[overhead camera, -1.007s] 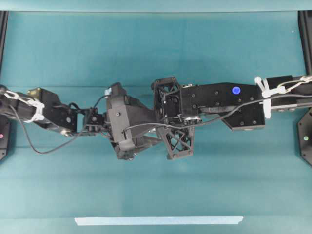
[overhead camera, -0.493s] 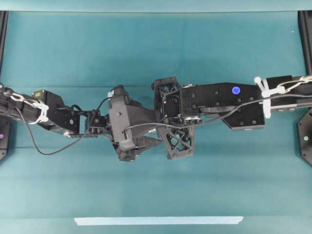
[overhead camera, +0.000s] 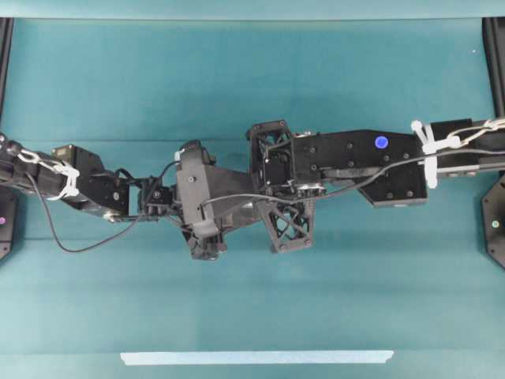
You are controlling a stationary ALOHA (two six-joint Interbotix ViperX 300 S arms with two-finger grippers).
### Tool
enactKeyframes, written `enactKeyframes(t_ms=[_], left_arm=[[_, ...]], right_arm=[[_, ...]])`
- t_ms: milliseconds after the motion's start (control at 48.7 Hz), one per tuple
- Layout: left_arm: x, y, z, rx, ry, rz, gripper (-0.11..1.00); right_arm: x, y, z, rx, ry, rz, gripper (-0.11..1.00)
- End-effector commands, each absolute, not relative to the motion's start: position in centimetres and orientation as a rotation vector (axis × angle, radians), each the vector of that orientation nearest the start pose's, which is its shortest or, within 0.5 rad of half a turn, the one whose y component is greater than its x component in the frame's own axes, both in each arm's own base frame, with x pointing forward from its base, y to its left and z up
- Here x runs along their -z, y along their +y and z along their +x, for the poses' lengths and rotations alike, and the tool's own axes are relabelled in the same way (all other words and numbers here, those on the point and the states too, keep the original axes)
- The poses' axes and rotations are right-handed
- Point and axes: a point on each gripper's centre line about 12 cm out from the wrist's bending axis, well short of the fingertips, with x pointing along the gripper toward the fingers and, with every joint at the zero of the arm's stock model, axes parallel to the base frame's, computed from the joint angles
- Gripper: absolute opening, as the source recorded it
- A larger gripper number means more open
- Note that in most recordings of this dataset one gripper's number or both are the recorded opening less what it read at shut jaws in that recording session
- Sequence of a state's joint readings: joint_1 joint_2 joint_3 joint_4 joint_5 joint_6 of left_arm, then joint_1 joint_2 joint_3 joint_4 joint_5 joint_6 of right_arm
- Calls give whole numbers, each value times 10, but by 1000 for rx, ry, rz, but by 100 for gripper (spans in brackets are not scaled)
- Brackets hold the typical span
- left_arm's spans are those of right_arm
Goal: Hand over the silver zip bag and make it stand upright.
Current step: 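Move the left gripper to the hanging bag's lower edge and grasp it, then open the right gripper and withdraw it to the right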
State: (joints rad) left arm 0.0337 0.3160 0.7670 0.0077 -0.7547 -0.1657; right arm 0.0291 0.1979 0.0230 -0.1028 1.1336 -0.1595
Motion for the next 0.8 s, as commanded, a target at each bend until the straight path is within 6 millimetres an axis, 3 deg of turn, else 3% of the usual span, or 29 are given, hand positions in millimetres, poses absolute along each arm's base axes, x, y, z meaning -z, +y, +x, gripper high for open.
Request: enactKeyframes(t_ms=[0,657,719,781], left_arm=[[-95,12,405,-49,313,-162,32],[-93,9,405,-43,331,-153,32],[-93,9,405,-45,334,-154,32],[-92,9,405,-43,337,-152,32]], right_arm=[[-231,4,435,-83,1346,-247,3],[-230,5,435,-87,1347,-240,3],[-231,6,434,-92,1346,-232,8],[-230,6,434,-94,1349,-225,22]])
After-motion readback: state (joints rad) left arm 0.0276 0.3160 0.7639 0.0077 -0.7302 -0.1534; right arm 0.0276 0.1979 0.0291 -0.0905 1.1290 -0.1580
